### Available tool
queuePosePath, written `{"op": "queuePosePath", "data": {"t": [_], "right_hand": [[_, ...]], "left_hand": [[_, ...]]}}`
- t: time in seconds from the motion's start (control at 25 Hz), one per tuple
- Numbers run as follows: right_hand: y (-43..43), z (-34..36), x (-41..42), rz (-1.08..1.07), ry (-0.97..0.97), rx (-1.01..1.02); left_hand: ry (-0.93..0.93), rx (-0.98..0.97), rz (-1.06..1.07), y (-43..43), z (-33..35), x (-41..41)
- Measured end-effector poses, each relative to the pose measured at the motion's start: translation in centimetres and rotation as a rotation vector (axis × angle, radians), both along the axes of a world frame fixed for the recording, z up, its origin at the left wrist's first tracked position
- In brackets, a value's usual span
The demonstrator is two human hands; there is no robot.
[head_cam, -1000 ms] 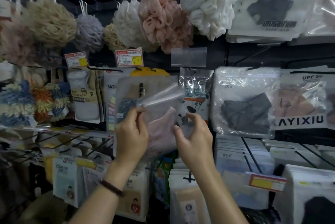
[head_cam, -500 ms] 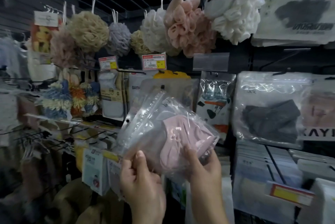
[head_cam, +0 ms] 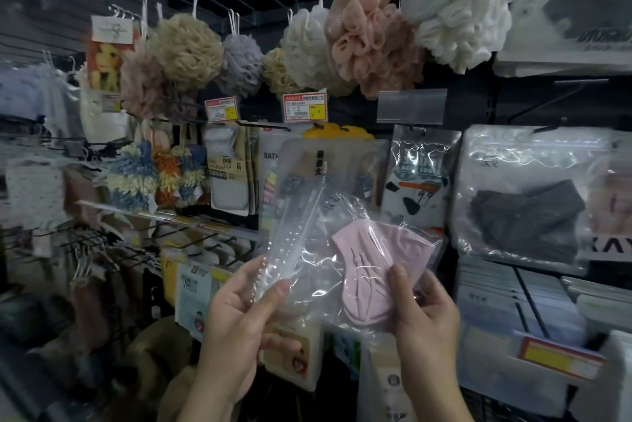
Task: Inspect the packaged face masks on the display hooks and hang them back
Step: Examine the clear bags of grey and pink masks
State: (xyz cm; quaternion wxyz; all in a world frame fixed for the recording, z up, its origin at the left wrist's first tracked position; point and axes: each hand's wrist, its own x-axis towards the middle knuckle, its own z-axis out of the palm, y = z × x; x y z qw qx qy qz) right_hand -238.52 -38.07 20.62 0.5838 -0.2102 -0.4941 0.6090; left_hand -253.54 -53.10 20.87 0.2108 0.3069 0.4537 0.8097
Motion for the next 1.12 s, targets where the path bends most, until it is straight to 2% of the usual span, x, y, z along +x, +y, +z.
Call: {"op": "queuePosePath", "data": {"t": [0.24, 0.44, 0.6, 0.72, 0.92, 1.04, 1.12], "right_hand": [[0.7, -0.5, 0.3, -0.085, -0.114, 0.168], [0.9, -0.9, 0.5, -0.008, -0.143, 0.226], [1.9, -1.5, 1.6, 0.057, -0.356, 0.356], [1.8, -1.4, 1.9, 0.082, -0.415, 0.327], [1.2, -1.3, 1.9, 0.004, -0.357, 0.163], [0.6, -1.6, 1.7, -0.143, -0.409, 0.245], [0.5, -1.9, 1.7, -0.183, -0.369, 0.290]], "left_hand": [[0.156, -0.216, -0.020, 0.1, -0.5, -0.5], [0.173, -0.237, -0.024, 0.8, -0.4, 1.2], [0.167, -0.267, -0.058, 1.0, -1.2, 0.7], [0.197, -0.294, 0.004, 1.6, -1.5, 1.0], [0.167, -0.215, 0.086, 2.3, -1.6, 2.0], [0.174, -0.204, 0.069, 2.4, -1.5, 2.4], [0.147, -0.185, 0.026, 2.3, -1.6, 2.4]]}}
